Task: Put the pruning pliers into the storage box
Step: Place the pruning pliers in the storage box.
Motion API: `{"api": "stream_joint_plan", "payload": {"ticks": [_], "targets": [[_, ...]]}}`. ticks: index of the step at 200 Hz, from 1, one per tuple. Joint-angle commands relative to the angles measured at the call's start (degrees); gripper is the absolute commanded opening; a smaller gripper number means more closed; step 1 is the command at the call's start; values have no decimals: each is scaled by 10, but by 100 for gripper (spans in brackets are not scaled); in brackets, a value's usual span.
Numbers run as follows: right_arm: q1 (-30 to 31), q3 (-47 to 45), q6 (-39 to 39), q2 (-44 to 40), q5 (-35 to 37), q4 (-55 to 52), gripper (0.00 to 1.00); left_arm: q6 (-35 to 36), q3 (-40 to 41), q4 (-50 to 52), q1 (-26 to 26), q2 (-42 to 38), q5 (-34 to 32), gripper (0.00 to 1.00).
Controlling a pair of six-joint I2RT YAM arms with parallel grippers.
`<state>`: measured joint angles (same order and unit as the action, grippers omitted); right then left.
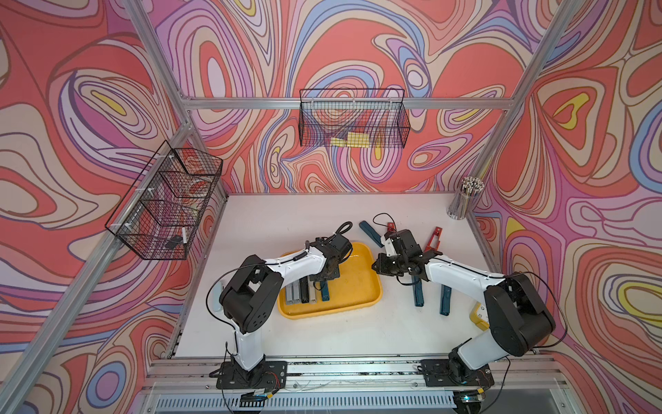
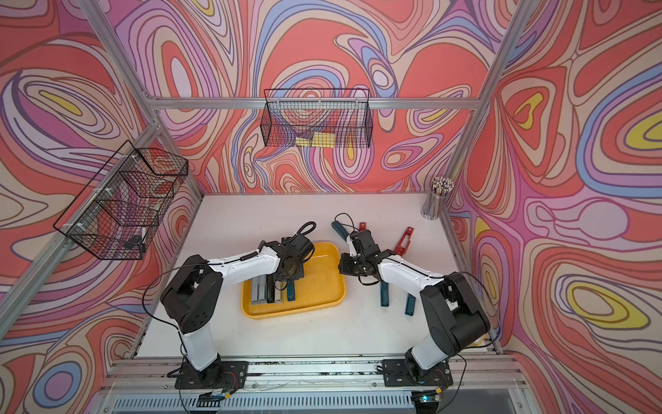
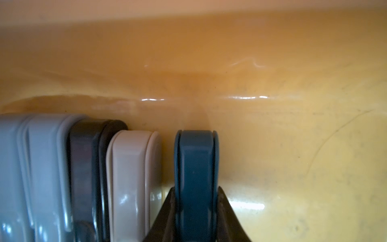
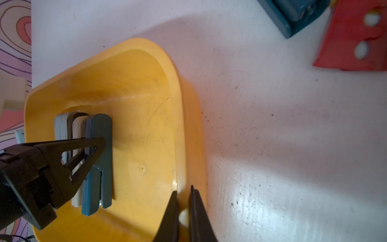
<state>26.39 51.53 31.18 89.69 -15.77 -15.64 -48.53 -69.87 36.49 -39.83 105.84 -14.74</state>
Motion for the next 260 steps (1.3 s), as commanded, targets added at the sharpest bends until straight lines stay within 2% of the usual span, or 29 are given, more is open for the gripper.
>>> {"api": "stream_joint_plan", "payload": {"ticks": [1, 70, 117, 168, 260], "targets": [[2, -1, 13, -3, 0, 30, 8, -1, -6, 19, -3, 15, -19, 8], [2, 0, 10, -3, -2, 28, 8, 2, -13, 34, -3, 20, -36, 20], [2, 2, 9, -3, -3, 24, 8, 4, -16, 37, -2, 22, -38, 38], [2, 2, 9, -2, -6, 26, 8, 5, -17, 40, -2, 20, -37, 42], [2, -2, 10, 2, -12, 34, 8, 9, -48, 90, -3, -16, -58, 42]]}}
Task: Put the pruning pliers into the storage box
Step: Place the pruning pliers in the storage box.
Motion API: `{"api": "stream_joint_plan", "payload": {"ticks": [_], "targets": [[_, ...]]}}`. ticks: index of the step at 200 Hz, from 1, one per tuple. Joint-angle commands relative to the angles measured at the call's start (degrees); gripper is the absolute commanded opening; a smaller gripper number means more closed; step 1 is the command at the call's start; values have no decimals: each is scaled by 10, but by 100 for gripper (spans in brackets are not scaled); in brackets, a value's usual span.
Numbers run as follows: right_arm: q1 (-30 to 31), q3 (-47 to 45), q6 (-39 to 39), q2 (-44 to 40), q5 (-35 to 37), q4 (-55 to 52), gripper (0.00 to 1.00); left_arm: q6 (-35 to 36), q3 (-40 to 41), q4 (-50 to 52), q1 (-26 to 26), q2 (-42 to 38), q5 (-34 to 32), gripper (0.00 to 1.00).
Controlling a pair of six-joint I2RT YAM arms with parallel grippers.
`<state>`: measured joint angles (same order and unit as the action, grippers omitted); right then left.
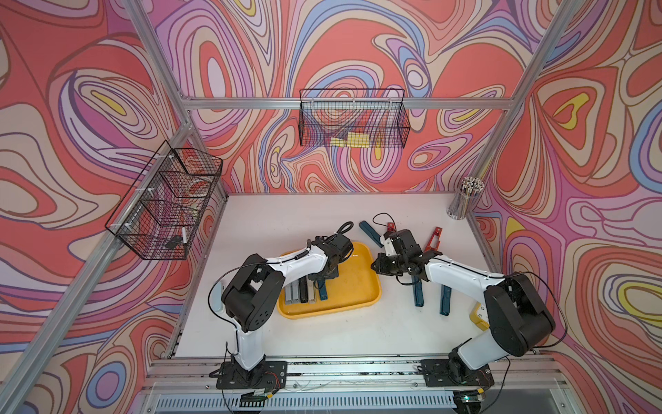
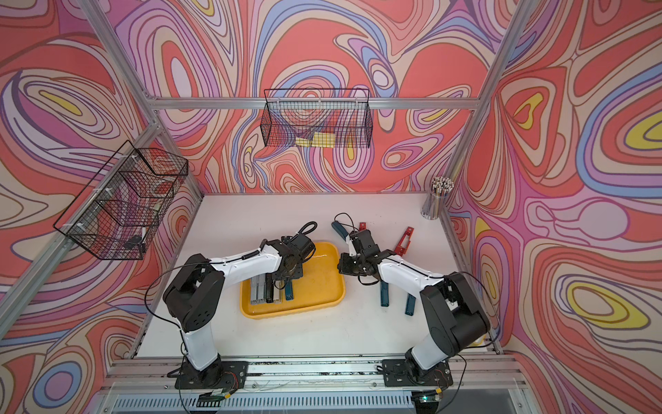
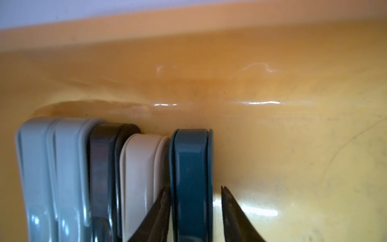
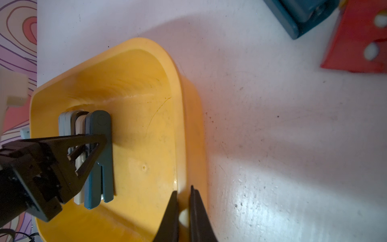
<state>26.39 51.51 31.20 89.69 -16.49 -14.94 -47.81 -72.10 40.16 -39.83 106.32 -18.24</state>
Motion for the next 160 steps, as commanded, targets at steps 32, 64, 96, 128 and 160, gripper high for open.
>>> {"api": "stream_joint_plan", "payload": {"ticks": [32, 64, 96, 128, 160], "targets": [[2, -6, 11, 1, -6, 29, 8, 1, -31, 61, -6, -38, -23, 41], [2, -7, 13, 2, -8, 32, 8, 7, -34, 39, -7, -51, -4, 31], [2, -10, 14, 0, -8, 33, 8, 9, -48, 25, -9, -40, 16, 19], [2, -13, 14, -5, -7, 34, 8, -4, -53, 15, -9, -20, 28, 7], [2, -14, 14, 0, -10, 36, 8, -34, -29, -25, -10, -16, 52, 1]]}}
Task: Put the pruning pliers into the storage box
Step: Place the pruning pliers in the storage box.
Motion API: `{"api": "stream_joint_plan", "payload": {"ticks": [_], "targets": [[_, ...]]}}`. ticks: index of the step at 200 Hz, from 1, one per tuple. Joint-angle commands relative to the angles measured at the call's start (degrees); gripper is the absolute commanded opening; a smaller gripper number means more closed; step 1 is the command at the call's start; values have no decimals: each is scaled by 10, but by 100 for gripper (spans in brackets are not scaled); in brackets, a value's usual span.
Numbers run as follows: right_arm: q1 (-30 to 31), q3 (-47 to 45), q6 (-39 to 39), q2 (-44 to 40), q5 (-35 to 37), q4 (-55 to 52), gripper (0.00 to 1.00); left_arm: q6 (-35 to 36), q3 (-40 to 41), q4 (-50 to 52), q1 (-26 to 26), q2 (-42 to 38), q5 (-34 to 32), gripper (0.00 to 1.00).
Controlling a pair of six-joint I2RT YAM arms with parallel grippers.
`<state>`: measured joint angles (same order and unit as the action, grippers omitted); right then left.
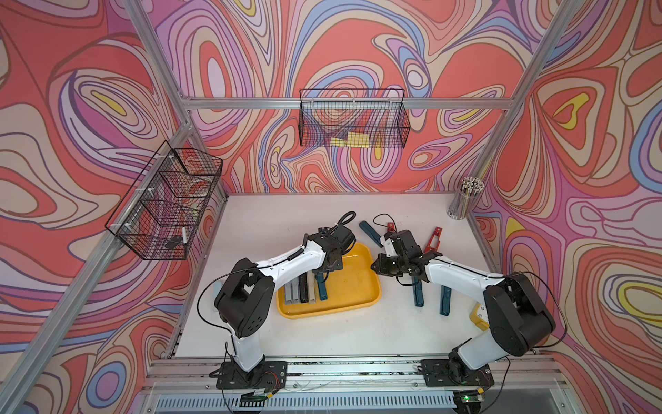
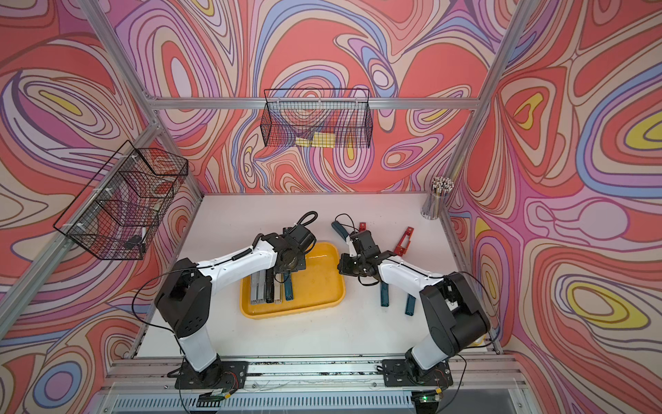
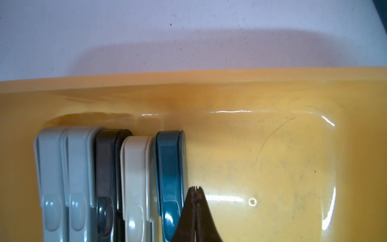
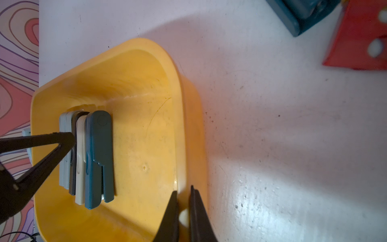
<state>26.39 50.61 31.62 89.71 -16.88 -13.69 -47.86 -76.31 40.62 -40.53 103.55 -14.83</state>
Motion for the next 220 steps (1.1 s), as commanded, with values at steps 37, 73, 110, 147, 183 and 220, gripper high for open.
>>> {"api": "stream_joint_plan", "payload": {"ticks": [37, 73, 110, 147, 183, 220], "targets": [[2, -6, 11, -2, -6, 25, 8, -51, 10, -48, -6, 35, 40, 0], [2, -6, 12, -2, -7, 27, 8, -50, -5, -42, -12, 63, 46, 0], [2, -8, 13, -2, -8, 28, 8, -49, 1, -33, -15, 70, 28, 0], [2, -8, 13, 2, -10, 31, 8, -53, 9, -35, -16, 68, 3, 0], [2, -6, 12, 3, -13, 29, 8, -58, 7, -26, -15, 72, -21, 1], [2, -5, 11, 4, -11, 27, 8, -65, 12, -19, -14, 72, -44, 1]]}}
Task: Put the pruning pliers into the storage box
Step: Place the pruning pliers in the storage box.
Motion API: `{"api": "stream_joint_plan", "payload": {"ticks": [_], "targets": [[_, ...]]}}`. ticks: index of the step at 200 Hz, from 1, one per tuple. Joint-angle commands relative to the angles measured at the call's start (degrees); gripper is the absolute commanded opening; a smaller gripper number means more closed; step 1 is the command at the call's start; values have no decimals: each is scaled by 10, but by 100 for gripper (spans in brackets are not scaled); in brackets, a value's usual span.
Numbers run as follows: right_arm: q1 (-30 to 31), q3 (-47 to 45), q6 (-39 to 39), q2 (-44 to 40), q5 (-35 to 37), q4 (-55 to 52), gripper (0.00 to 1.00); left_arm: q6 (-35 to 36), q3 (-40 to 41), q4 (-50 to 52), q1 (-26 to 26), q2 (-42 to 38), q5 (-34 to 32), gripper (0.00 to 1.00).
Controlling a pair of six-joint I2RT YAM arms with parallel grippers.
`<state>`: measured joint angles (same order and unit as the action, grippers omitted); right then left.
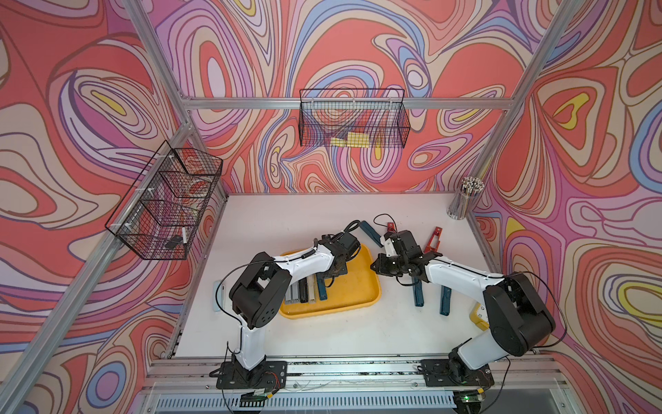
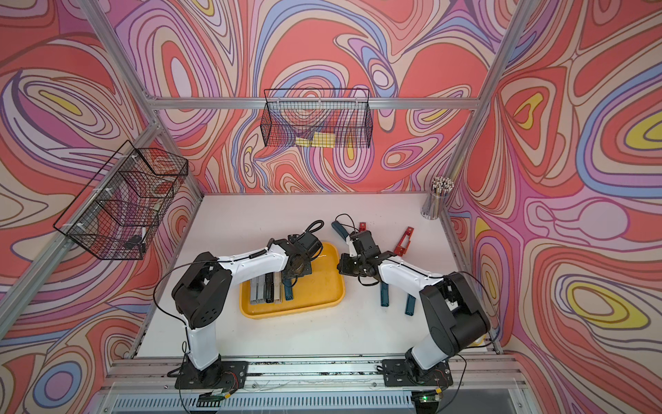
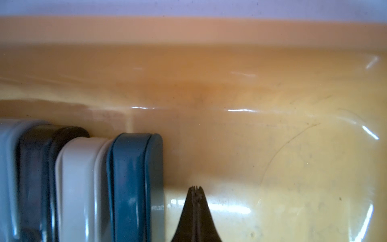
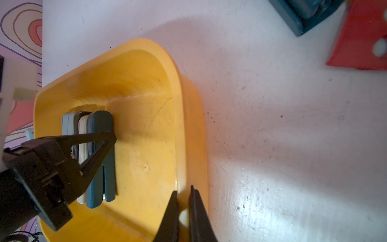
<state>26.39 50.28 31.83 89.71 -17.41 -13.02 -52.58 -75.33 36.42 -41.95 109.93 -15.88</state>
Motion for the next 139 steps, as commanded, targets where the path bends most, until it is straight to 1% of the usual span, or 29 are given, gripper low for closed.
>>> {"api": "stream_joint_plan", "payload": {"ticks": [1, 79, 139], "targets": [[2, -2, 8, 4, -6, 20, 8, -17, 2, 22, 0, 8, -34, 1], [2, -1, 6, 0, -7, 16, 8, -22, 5, 27, 2, 18, -44, 2], [2, -3, 7, 0, -7, 18, 8, -19, 24, 26, 16, 7, -43, 2]]}}
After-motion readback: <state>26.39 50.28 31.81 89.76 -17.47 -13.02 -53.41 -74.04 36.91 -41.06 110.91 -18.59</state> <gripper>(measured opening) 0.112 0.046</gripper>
